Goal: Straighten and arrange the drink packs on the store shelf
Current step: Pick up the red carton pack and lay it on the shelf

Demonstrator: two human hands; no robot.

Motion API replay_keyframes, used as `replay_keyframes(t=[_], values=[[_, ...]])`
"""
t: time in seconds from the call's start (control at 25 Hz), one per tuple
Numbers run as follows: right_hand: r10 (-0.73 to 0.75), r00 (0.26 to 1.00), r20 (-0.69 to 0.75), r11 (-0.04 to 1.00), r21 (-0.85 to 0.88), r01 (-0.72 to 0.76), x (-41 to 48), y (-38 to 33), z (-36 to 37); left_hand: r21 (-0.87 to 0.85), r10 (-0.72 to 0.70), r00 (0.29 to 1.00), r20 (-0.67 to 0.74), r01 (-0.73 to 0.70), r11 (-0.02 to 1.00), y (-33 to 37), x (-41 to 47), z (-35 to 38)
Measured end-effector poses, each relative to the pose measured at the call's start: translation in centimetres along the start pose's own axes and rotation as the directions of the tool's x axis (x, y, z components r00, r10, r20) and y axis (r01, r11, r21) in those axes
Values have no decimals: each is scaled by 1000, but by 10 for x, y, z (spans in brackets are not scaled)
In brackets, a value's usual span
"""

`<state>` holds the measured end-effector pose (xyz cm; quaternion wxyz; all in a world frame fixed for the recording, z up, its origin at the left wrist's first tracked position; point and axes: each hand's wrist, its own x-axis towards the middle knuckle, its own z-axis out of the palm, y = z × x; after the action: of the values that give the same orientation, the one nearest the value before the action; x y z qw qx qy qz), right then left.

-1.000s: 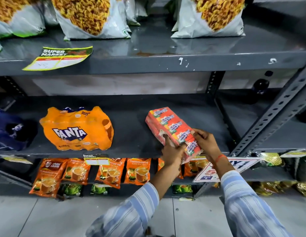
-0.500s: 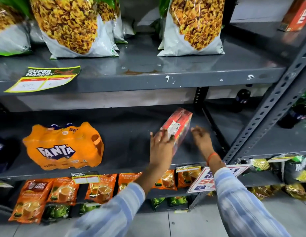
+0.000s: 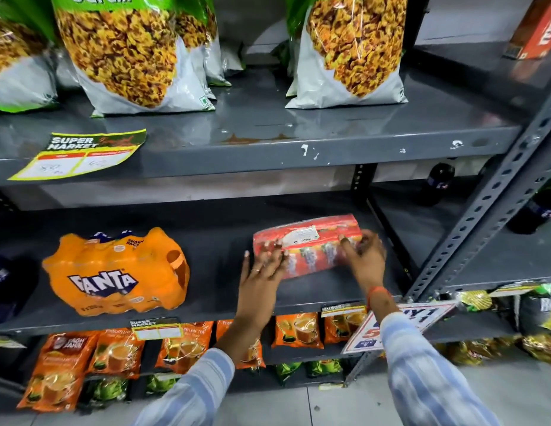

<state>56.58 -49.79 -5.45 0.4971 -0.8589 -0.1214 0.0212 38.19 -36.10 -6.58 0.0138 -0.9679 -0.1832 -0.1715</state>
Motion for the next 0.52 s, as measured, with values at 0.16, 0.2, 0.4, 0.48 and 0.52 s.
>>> replay_keyframes(t=[0.16, 0.2, 0.4, 0.48, 0.52], values=[[-73, 997, -2, 985, -157, 71, -22, -3, -3, -403, -144, 968, 207, 218, 889, 39, 3, 3], [-117, 990, 72, 983, -135, 126, -17, -8, -4, -512, -146, 960, 238, 251, 822, 58, 10, 0], [-41, 996, -78, 995, 90, 48, -14, -11, -29, -767, -184, 909, 374, 415, 489, 90, 34, -11], [-9, 989, -145, 983, 180, 35, -37, -2, -27, -766, -162, 903, 397, 423, 484, 71, 45, -12], [-12, 989, -145, 969, 244, 48, -53, 0, -22, -778, -132, 902, 412, 424, 464, 61, 54, -13]])
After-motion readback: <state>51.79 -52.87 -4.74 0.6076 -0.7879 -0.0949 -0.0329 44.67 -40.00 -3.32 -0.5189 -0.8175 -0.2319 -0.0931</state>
